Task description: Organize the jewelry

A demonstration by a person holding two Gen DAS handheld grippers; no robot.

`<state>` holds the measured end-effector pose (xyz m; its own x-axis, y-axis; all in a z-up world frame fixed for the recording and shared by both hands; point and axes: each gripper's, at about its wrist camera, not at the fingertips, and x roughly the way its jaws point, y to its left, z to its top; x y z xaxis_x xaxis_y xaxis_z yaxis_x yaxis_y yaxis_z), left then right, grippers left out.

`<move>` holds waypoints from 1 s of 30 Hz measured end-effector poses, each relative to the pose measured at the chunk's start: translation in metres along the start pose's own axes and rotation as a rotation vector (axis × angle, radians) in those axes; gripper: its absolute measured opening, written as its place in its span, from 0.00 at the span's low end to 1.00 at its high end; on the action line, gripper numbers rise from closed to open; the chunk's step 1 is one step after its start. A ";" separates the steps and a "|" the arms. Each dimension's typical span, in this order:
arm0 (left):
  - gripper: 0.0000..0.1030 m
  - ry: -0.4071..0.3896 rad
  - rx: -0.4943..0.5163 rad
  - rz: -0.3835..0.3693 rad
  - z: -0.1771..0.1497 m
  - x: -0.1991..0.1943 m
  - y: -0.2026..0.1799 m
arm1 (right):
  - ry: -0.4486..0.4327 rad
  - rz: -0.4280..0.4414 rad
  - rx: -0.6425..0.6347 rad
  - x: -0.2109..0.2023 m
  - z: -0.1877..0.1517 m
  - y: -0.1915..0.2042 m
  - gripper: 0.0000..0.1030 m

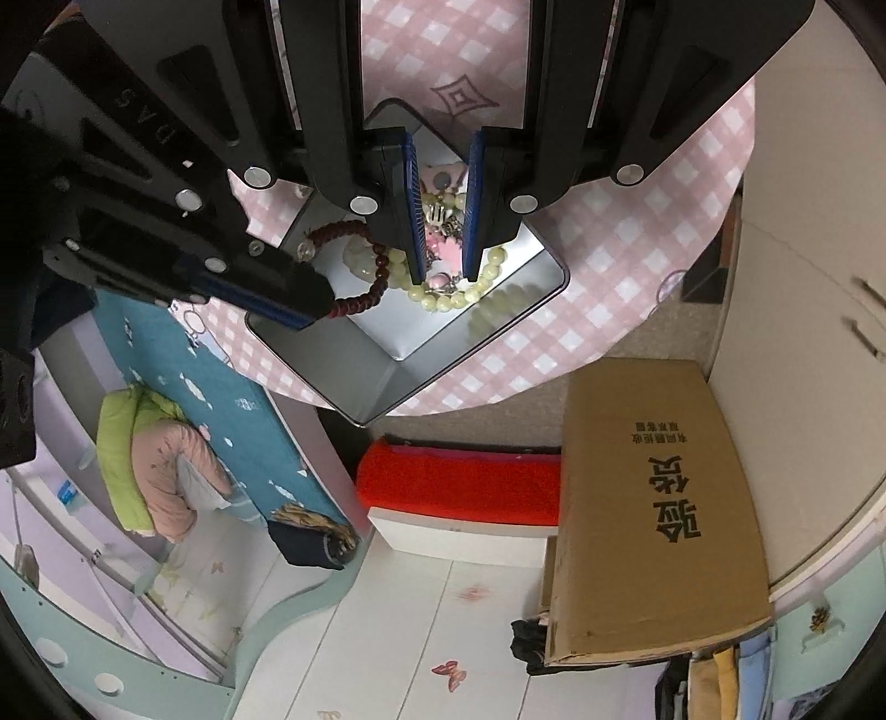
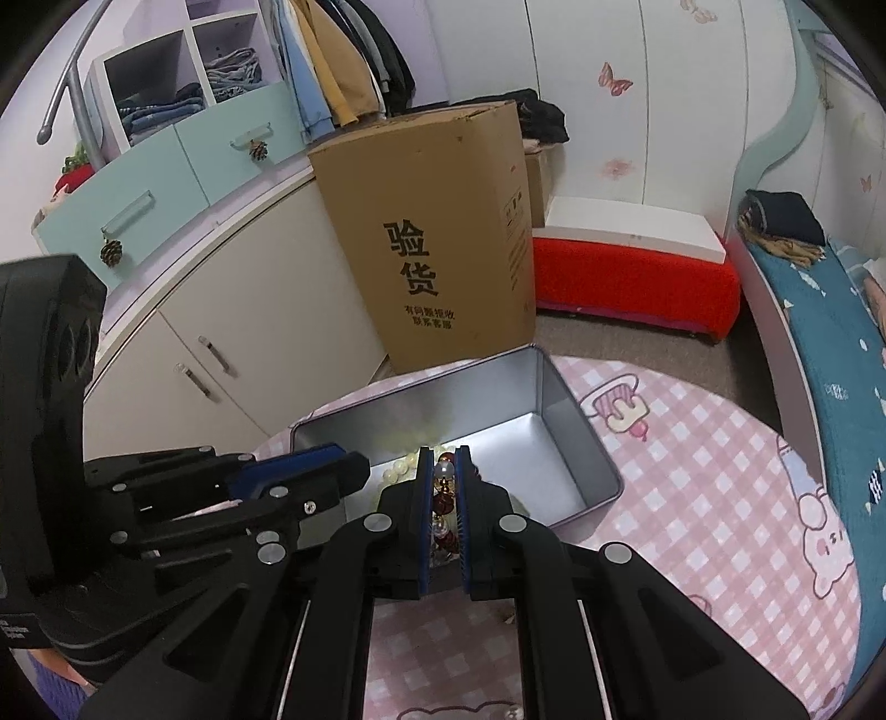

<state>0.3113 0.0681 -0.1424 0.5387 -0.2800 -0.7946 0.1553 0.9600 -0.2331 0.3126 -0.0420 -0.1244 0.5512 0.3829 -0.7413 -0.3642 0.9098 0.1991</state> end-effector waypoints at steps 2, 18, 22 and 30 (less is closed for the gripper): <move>0.17 0.001 0.001 0.002 -0.001 -0.001 -0.002 | 0.008 0.007 0.006 0.001 -0.001 0.001 0.10; 0.67 -0.147 0.009 0.043 -0.015 -0.050 -0.023 | -0.060 -0.017 0.057 -0.059 -0.027 -0.027 0.31; 0.69 -0.194 0.034 0.095 -0.033 -0.061 -0.041 | -0.040 -0.043 0.067 -0.070 -0.054 -0.043 0.37; 0.70 -0.179 0.014 0.111 -0.074 -0.061 -0.050 | 0.079 -0.054 0.004 -0.032 -0.109 -0.040 0.37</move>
<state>0.2093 0.0369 -0.1242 0.6911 -0.1694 -0.7026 0.0982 0.9851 -0.1410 0.2272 -0.1083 -0.1785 0.5092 0.3195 -0.7991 -0.3321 0.9296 0.1600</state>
